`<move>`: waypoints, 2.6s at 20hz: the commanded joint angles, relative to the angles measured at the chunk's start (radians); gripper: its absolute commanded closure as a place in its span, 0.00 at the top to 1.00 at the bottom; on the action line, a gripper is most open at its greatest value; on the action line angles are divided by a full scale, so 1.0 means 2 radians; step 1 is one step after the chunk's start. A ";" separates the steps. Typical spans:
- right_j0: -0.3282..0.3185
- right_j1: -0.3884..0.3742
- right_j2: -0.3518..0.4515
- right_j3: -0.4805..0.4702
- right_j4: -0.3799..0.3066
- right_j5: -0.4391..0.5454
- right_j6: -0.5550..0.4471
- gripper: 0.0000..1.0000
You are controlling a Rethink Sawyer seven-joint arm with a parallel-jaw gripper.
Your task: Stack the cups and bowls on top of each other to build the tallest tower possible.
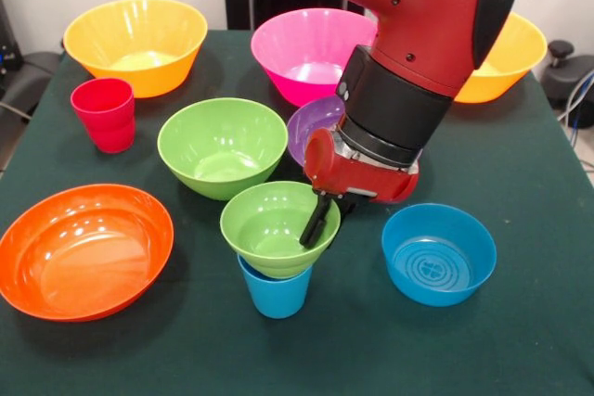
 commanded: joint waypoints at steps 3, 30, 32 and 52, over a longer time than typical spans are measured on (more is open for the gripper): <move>-0.016 0.029 0.054 -0.001 -0.044 -0.014 -0.007 0.00; -0.015 0.037 0.051 -0.023 -0.047 0.002 -0.010 0.00; -0.017 0.037 0.052 -0.028 -0.047 0.008 -0.015 0.00; -0.039 0.032 0.067 -0.032 -0.055 0.013 -0.050 0.00</move>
